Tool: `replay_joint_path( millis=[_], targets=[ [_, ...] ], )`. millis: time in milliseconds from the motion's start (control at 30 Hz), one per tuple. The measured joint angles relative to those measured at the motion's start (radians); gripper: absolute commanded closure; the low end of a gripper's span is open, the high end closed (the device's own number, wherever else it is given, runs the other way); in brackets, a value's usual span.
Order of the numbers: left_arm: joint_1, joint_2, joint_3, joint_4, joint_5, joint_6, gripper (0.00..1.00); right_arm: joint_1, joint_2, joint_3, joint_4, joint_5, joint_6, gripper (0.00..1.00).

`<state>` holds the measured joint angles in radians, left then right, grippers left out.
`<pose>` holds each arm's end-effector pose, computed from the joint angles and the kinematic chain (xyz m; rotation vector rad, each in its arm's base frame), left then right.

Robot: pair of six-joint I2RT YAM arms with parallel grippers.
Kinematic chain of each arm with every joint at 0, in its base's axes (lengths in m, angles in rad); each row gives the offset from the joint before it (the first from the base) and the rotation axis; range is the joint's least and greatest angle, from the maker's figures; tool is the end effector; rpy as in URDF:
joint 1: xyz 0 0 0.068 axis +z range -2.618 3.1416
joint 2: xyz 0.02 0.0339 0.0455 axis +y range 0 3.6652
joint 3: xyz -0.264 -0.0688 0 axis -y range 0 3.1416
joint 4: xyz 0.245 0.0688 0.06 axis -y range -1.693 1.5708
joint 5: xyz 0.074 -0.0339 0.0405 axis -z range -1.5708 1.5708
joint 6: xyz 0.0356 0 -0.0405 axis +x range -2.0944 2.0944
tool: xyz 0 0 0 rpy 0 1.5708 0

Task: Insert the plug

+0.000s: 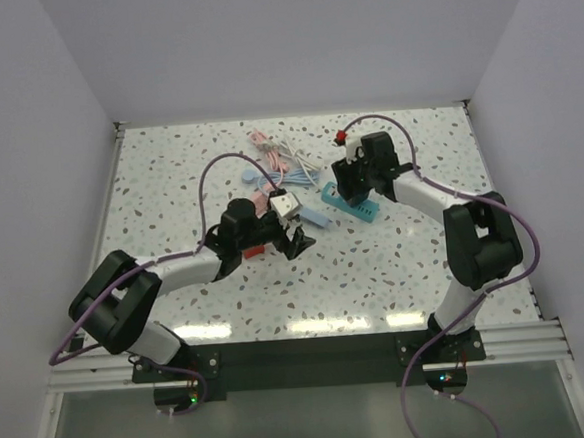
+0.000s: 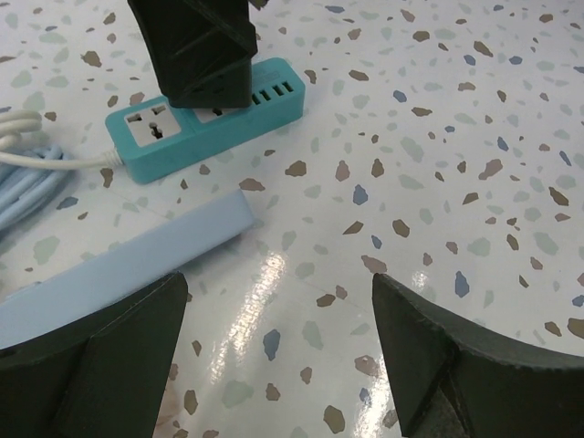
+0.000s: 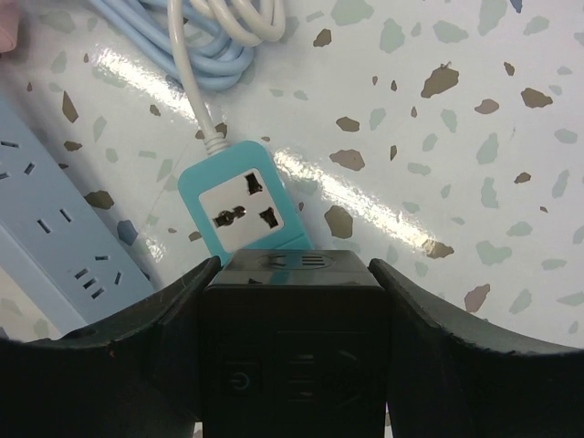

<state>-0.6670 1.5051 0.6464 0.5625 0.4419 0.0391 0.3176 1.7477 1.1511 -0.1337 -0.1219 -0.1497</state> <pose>0.2339 -0.2036 0.1997 0.9526 1.6720 -0.8395 0.3637 0.1241 0.2124 -0.5946 2.2270 0.2265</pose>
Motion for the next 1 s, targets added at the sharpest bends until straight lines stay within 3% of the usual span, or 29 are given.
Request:
replay_joint_path(
  millis=[333, 1000],
  targets=[
    [-0.06, 0.156, 0.04, 0.029, 0.0, -0.048, 0.13, -0.016, -0.018, -0.018, 0.008, -0.017, 0.018, 1.0],
    [-0.069, 0.164, 0.054, 0.039, -0.01, -0.054, 0.14, -0.044, 0.074, 0.029, 0.078, -0.233, -0.071, 1.0]
  ],
)
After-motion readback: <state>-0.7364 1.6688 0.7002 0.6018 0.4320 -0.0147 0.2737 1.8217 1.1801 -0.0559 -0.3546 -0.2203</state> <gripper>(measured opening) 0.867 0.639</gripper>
